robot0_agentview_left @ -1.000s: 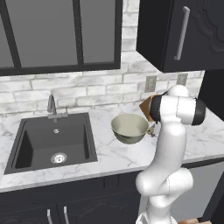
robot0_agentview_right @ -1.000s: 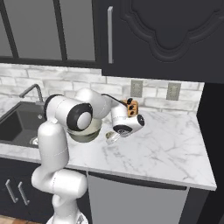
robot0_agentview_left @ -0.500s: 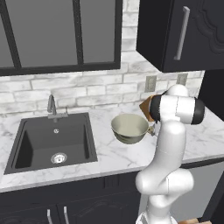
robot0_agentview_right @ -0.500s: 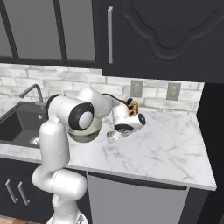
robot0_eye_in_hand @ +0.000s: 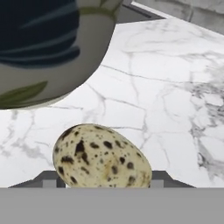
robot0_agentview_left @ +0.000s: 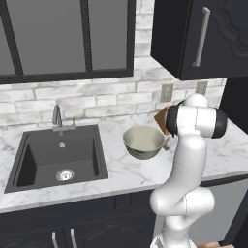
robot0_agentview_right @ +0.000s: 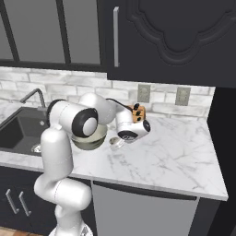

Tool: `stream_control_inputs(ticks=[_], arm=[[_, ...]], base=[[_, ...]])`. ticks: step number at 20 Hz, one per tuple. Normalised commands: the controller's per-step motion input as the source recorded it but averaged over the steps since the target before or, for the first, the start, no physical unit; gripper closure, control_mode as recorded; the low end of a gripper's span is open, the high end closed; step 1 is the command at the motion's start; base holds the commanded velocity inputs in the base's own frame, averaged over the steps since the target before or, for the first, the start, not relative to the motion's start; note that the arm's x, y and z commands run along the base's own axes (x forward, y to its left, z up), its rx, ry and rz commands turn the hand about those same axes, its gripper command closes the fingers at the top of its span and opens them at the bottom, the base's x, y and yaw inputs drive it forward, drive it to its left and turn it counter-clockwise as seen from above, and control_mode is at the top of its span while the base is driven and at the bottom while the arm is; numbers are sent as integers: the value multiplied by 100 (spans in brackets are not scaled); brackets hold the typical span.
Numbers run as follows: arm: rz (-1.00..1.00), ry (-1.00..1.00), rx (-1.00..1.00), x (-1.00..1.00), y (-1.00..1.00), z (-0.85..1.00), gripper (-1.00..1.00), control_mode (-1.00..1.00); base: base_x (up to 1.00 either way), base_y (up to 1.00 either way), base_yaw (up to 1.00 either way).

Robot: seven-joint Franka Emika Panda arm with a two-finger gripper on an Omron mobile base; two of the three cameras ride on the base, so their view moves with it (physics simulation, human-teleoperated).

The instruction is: Gather the eggs and milk located in the vicinity of the sink area and place them right next to the bowl.

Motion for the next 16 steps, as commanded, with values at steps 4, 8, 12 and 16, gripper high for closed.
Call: stream_control_inputs(ticks=[4, 8, 12, 16], arm=[[0, -1, 0, 0, 8, -2, 100, -100], [0, 0, 0, 0, 6, -3, 100, -100], [0, 0, 0, 0, 11, -1, 100, -100], [0, 0, 0, 0, 22, 0, 100, -100]], base=[[0, 0, 0], [0, 0, 0], [0, 0, 0], [0, 0, 0]])
